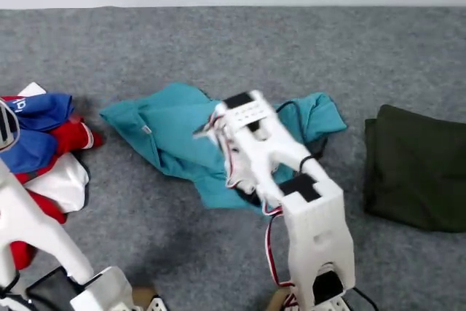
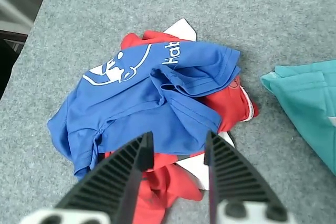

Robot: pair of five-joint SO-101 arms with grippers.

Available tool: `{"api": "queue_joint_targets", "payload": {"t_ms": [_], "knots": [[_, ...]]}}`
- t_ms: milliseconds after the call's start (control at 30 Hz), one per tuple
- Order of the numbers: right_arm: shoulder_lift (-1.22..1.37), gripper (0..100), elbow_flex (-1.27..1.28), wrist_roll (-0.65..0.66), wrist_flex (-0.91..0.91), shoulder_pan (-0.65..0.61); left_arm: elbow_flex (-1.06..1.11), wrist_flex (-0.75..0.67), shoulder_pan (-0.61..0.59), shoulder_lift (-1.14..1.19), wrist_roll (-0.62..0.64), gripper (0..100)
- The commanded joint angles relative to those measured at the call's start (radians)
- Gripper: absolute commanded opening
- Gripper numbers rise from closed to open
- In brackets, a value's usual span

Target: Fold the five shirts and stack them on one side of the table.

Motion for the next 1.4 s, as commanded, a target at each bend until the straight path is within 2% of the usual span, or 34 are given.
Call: {"api": "queue_joint_targets", "payload": {"t_ms": [0,233,367,467,600,733,867,1100,1367], "knots": [[-0.182,0.9,-0.069,0.051,0.044,0.07,-0.007,-0.037,0.008,-0.032,0.005,17],[-0.498,0.9,-0.063,0.061,0.045,0.251,-0.001,-0.064,0.06,-0.023,0.006,17],[-0.636,0.9,-0.063,0.061,0.045,0.401,0.025,-0.071,0.17,-0.021,0.005,17],[-0.714,0.9,-0.052,0.063,0.044,0.467,0.119,-0.12,0.278,-0.021,0.005,17],[-0.757,0.9,0.012,0.063,0.044,0.456,0.315,-0.219,0.425,-0.021,-0.006,17],[-0.776,0.9,0.031,0.061,0.044,0.43,0.498,-0.302,0.569,-0.021,-0.115,17],[-0.774,0.9,0.032,0.06,0.044,0.41,0.642,-0.356,0.672,-0.021,-0.186,24],[-0.773,0.9,0.034,0.057,0.042,0.409,0.762,-0.491,0.689,0.014,-0.318,25],[-0.776,0.9,0.034,0.057,0.044,0.409,0.661,-0.535,0.678,0.259,-0.361,25]]}}
